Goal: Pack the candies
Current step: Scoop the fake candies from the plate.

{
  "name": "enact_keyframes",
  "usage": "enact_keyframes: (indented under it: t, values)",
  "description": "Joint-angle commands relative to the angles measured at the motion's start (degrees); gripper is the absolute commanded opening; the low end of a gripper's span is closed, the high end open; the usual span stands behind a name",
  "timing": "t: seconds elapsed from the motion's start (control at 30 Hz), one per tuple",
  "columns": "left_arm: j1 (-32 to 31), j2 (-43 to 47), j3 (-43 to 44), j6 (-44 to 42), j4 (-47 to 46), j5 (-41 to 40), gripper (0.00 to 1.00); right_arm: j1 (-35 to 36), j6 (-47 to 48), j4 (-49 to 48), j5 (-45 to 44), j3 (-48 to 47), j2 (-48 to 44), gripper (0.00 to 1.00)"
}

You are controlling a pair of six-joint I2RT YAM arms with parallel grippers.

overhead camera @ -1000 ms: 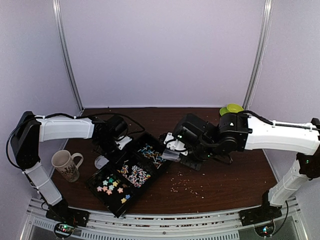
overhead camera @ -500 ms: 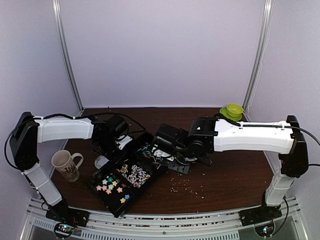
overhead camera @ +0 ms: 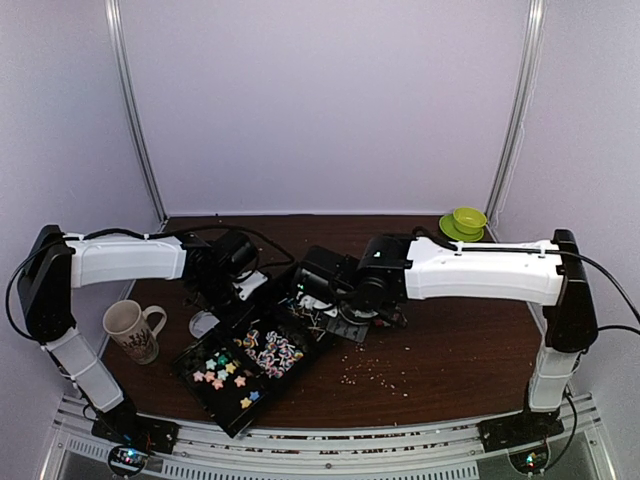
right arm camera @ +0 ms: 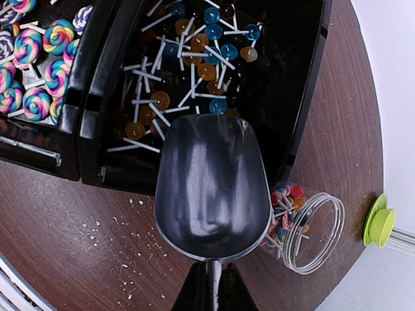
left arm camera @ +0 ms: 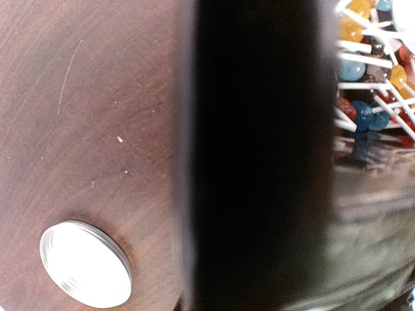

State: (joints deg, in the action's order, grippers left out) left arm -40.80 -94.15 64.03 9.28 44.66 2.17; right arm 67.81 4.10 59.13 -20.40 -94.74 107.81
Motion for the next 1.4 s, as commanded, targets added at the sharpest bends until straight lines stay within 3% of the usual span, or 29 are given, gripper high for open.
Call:
enact_keyframes:
  t: [0.0, 0.27, 0.6, 1.37]
  values:
    - [-0.2, 4.0, 1.4, 0.0, -4.7, 4.6, 0.00, -0.9, -0.7, -0.1, 1.4, -1.8, 2.0, 0.00]
    - [-0.2, 4.4, 1.2, -0.4, -5.4, 6.2, 0.00, -1.8, 0.3, -5.2, 6.2, -2.0, 4.9, 0.00]
    - [-0.2, 4.8, 1.1, -0.5, -5.9, 7.1, 0.00, -2.1, -2.1, -21.3, 8.0, 3.6, 5.9, 0.00]
    - [1.4, 4.2, 1.0, 0.2, -5.8, 8.5, 0.00, -2.2, -4.1, -63.4, 5.5, 29.7, -2.7, 0.00]
